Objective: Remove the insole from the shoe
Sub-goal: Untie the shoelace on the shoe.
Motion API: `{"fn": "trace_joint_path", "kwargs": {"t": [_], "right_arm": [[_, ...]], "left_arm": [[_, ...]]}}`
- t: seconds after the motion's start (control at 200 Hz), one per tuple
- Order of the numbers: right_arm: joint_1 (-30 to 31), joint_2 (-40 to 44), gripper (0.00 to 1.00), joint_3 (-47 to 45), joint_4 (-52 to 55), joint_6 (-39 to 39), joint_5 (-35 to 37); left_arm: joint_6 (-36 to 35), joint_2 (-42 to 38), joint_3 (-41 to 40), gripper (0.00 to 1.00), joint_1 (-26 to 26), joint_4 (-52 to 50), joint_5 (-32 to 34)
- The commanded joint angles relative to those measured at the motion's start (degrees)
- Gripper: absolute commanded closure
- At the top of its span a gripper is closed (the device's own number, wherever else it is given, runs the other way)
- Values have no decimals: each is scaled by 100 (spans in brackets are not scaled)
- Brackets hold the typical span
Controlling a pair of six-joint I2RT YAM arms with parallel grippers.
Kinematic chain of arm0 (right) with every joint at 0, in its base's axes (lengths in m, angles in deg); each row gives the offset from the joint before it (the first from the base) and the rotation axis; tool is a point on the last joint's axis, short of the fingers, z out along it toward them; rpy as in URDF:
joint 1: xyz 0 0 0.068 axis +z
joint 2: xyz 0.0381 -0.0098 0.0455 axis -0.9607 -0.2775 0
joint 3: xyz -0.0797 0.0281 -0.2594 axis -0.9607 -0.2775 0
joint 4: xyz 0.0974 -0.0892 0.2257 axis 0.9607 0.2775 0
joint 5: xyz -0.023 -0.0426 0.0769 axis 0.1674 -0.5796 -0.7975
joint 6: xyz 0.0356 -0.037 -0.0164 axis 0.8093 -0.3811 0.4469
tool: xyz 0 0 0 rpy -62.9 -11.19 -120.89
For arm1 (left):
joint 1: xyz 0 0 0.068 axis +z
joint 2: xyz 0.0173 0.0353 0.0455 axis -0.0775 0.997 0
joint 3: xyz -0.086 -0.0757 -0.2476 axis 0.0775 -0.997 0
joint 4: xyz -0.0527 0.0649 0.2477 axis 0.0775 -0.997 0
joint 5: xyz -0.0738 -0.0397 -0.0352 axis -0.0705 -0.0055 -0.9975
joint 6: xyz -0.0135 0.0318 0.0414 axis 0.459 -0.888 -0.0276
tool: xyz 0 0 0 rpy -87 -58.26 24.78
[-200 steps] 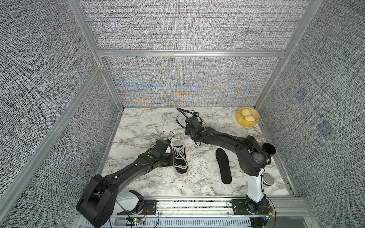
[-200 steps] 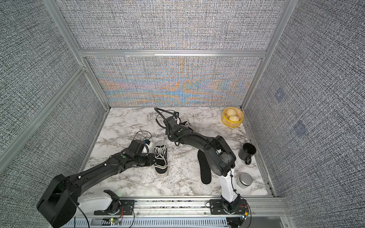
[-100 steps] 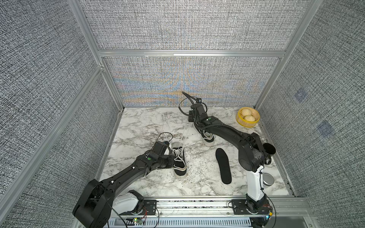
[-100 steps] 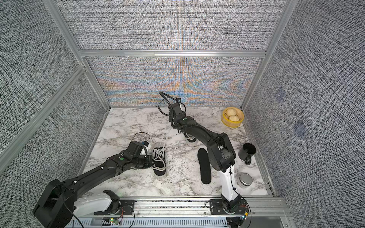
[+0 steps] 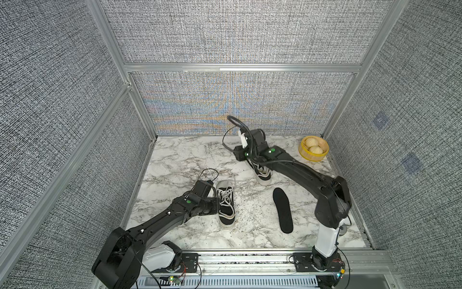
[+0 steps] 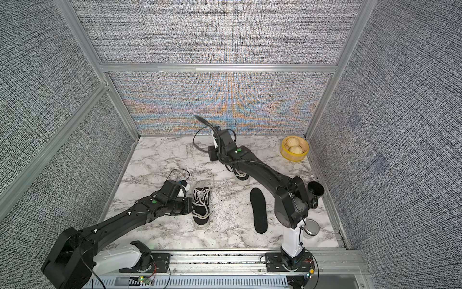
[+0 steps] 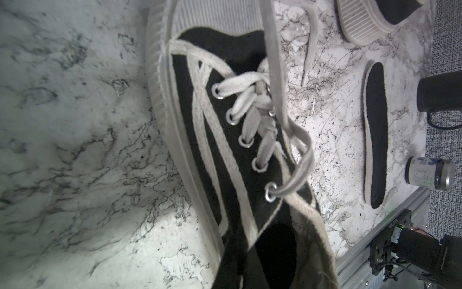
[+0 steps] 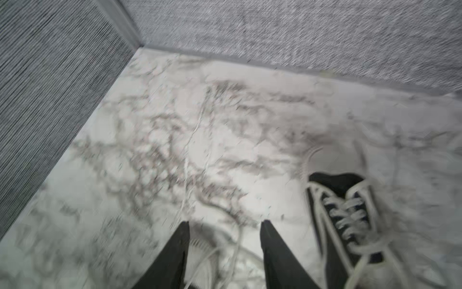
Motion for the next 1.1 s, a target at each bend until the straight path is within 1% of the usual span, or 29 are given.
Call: {"fn": "trace_joint_path", "kwargs": {"t": [0.0, 0.1, 0.19, 0.36, 0.435, 0.485, 0.565, 0.685, 0.745, 0.811, 0.931, 1.096], "right_arm": [[435, 625, 53, -1075, -36, 217, -805], [864, 1019, 52, -1919, -318, 562, -902], [1096, 1029, 51, -2362, -644, 890, -1003], [1356, 580, 50, -2392, -860, 1071, -978], [1396, 370, 51, -2353, -825, 1172, -658], [1388, 291, 55, -2369, -805, 1310, -235], [1342, 272, 66, -2442, -779, 1526, 366], [1189, 495, 85, -2695, -777, 1776, 794], [1118, 622, 91, -2845, -721, 1808, 968], [1026, 729, 94, -2977, -668, 1776, 1018], [993, 898, 97, -2997, -547, 1536, 908], [992, 1140, 98, -3054, -608, 1185, 277]], "left_arm": [[169, 79, -46, 100, 7, 537, 24], [275, 198, -78, 100, 6, 796, -36], [315, 291, -70, 100, 0, 932, -95], [319, 325, -34, 100, -2, 972, -109], [339, 316, -28, 100, 7, 989, -113], [342, 316, -34, 100, 6, 1007, -113], [342, 307, -17, 100, 0, 990, -93], [320, 266, -42, 100, -2, 916, 2], [315, 229, -90, 100, 1, 900, 86], [307, 198, -154, 100, 4, 941, 147], [263, 236, -184, 100, -1, 977, 168], [104, 281, -256, 100, 5, 1207, 116]]}}
